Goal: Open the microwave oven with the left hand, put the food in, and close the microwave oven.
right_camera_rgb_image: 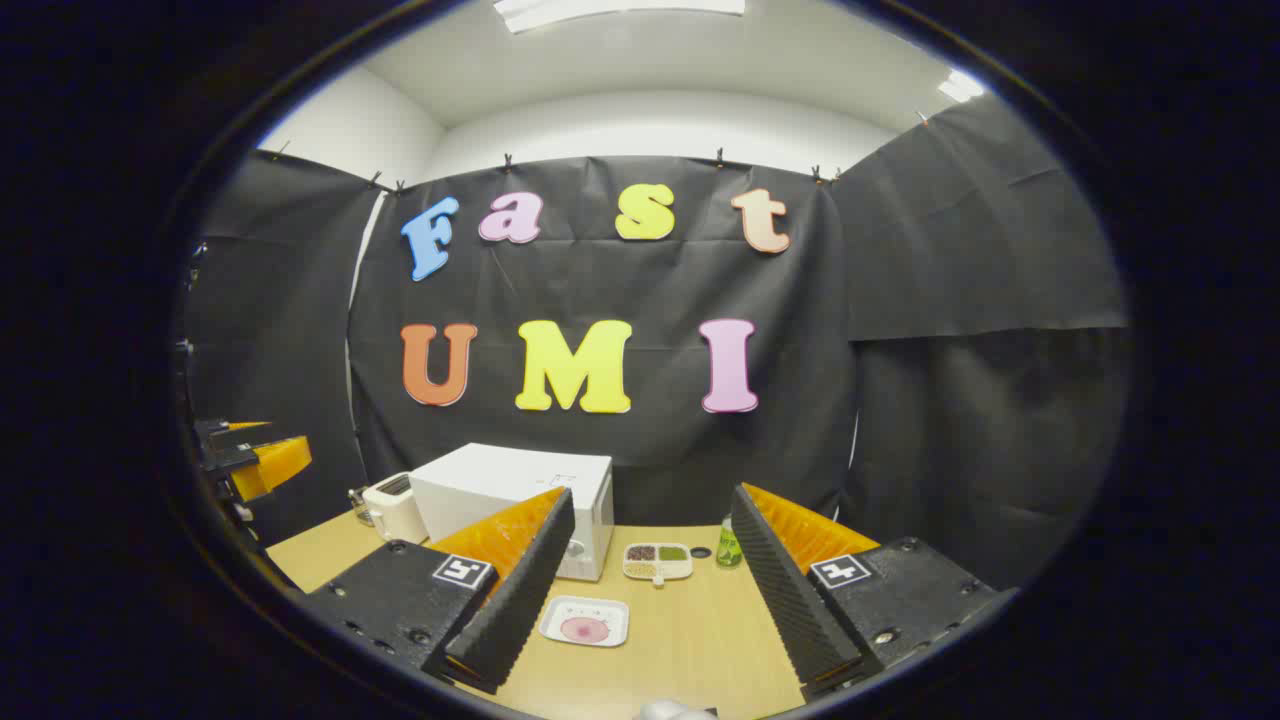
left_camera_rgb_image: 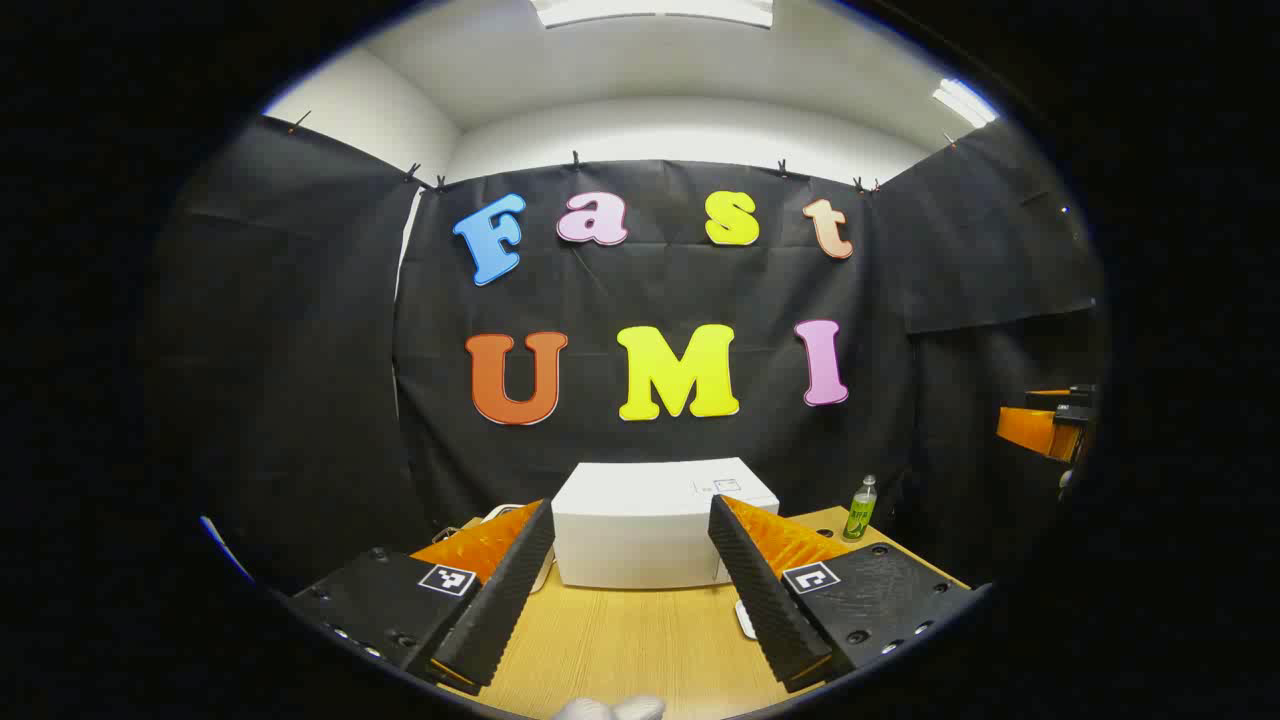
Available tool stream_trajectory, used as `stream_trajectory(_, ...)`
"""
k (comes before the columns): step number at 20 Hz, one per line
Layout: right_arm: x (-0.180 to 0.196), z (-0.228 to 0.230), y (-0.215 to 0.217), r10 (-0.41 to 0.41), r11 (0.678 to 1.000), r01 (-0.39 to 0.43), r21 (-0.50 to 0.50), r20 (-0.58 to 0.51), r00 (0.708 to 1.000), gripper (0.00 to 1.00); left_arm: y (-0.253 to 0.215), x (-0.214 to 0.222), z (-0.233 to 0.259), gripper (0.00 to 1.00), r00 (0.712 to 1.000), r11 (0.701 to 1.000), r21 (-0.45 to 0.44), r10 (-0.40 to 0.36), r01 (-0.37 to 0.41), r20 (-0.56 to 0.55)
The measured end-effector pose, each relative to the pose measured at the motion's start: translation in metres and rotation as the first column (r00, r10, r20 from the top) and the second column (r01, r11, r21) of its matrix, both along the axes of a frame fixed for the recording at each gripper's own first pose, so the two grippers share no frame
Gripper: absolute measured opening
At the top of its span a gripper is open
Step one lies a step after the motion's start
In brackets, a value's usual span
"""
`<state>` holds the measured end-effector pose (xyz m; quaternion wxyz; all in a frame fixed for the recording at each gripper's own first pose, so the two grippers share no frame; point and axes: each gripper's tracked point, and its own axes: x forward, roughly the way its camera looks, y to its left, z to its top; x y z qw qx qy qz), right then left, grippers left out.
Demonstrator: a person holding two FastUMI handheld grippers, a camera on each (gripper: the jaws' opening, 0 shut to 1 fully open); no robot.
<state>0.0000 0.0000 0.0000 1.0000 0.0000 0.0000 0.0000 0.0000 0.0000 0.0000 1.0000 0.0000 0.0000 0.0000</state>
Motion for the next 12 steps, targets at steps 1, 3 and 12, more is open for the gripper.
stream_trajectory(1, 0.002, 0.0, 0.0, 0.001, 1.0, -0.001, 0.001, 0.0, 1.0, 1.0, 0.0, 0.001, 0.0, 0.95, 1.0, 1.0, 0.005, 0.0, 0.0, 0.0)
stream_trajectory(3, 0.006, -0.001, 0.003, 0.01, 1.0, -0.01, 0.005, 0.0, 1.0, 0.94, 0.002, 0.004, 0.0, 0.95, 1.0, 1.0, 0.017, 0.007, -0.007, 0.0)
stream_trajectory(12, 0.024, -0.011, -0.006, 0.04, 0.999, -0.04, 0.012, -0.019, 0.999, 0.94, -0.011, 0.017, -0.004, 0.96, 1.0, 0.999, 0.04, 0.024, -0.024, -0.012)
